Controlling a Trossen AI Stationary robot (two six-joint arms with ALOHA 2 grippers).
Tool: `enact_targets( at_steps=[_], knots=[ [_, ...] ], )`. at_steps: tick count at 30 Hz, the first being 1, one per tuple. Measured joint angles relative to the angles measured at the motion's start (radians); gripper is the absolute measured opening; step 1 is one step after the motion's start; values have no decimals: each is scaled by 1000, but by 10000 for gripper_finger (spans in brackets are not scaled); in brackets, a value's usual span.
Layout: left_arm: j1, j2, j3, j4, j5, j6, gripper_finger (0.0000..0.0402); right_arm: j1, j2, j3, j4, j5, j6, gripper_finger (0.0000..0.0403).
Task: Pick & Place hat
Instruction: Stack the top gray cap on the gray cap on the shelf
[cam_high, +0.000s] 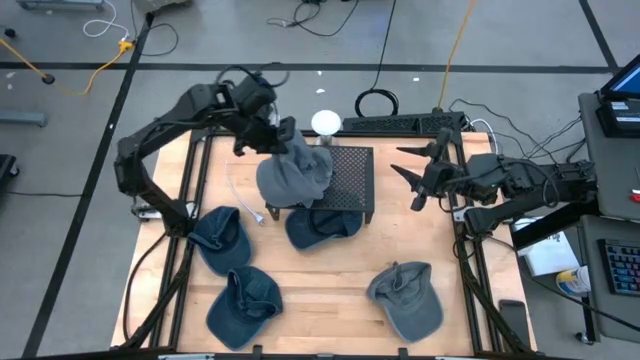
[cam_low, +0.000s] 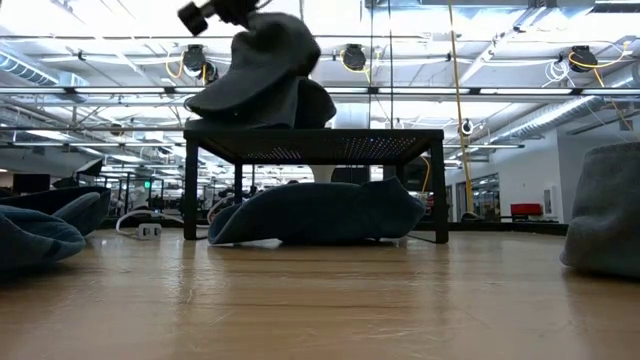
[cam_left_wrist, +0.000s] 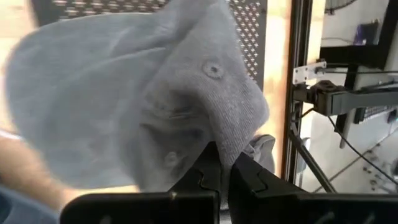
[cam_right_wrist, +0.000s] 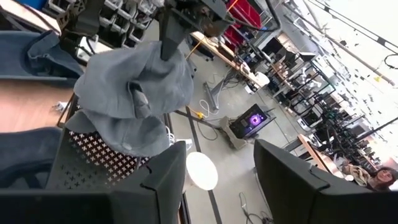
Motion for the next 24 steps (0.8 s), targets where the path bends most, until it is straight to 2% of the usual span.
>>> enact_targets(
  at_steps=[4,19,24],
  knots=[
    [-7,54,0,56,40,27,3,0,0,0,-10,0,1,182],
    [-27,227,0,55,77,140,3,0,0,0,-58,0,23,181],
    [-31,245,0,56,79,153,32,0,0,0,-58,0,23,178]
  ],
)
